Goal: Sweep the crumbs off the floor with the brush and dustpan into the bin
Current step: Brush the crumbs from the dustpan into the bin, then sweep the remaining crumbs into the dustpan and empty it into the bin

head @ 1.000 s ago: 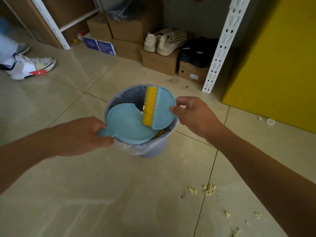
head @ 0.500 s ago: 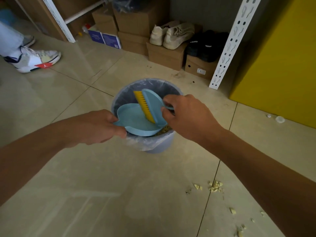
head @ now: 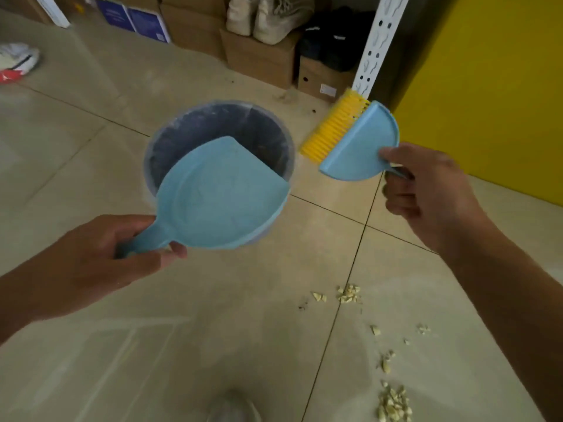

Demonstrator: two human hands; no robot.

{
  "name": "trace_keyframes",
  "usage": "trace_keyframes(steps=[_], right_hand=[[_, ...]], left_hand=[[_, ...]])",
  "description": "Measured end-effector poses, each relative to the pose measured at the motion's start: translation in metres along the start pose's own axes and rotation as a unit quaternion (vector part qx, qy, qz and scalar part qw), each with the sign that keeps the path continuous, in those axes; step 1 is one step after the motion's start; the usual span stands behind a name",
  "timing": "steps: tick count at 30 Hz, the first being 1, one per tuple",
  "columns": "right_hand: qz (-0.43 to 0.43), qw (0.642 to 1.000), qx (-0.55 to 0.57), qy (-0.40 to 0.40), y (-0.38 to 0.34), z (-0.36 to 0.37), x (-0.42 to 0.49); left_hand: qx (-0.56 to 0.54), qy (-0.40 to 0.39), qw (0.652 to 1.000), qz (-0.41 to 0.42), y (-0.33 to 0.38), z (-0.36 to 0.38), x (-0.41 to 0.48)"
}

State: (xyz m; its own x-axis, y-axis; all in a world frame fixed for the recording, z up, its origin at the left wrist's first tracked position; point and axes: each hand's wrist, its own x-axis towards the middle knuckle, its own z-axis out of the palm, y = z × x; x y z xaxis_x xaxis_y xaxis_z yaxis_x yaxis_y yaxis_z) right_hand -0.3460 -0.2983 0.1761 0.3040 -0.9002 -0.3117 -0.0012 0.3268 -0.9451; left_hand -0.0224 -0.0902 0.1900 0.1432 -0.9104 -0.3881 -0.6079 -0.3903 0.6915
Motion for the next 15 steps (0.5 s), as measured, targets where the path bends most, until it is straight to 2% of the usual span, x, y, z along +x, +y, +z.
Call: trace_keyframes(steps=[3, 6, 8, 11, 13, 15], right_hand=[[0.096, 0.991, -0.097, 0.018, 0.026, -0.049, -0.017], [0.164, 0.942, -0.286, -0.056, 0.087, -0.057, -0.038], [0.153, 0.900, -0.390, -0.122, 0.132, -0.039, -0.049], [0.109, 0.863, -0.464, -0.168, 0.194, -0.006, -0.052], [0.108, 0.845, -0.505, -0.140, 0.215, 0.000, -0.049], [0.121, 0.846, -0.512, -0.091, 0.221, -0.014, -0.046]], left_hand=[[0.078, -0.075, 0.992, 0.065, -0.007, 0.031, -0.013], [0.174, -0.160, 0.969, 0.066, -0.017, 0.066, -0.013], [0.210, -0.181, 0.959, 0.063, -0.028, 0.087, -0.012], [0.257, -0.172, 0.949, 0.060, -0.040, 0.114, -0.013], [0.269, -0.173, 0.946, 0.055, -0.042, 0.125, -0.013], [0.269, -0.182, 0.944, 0.049, -0.043, 0.135, -0.010]])
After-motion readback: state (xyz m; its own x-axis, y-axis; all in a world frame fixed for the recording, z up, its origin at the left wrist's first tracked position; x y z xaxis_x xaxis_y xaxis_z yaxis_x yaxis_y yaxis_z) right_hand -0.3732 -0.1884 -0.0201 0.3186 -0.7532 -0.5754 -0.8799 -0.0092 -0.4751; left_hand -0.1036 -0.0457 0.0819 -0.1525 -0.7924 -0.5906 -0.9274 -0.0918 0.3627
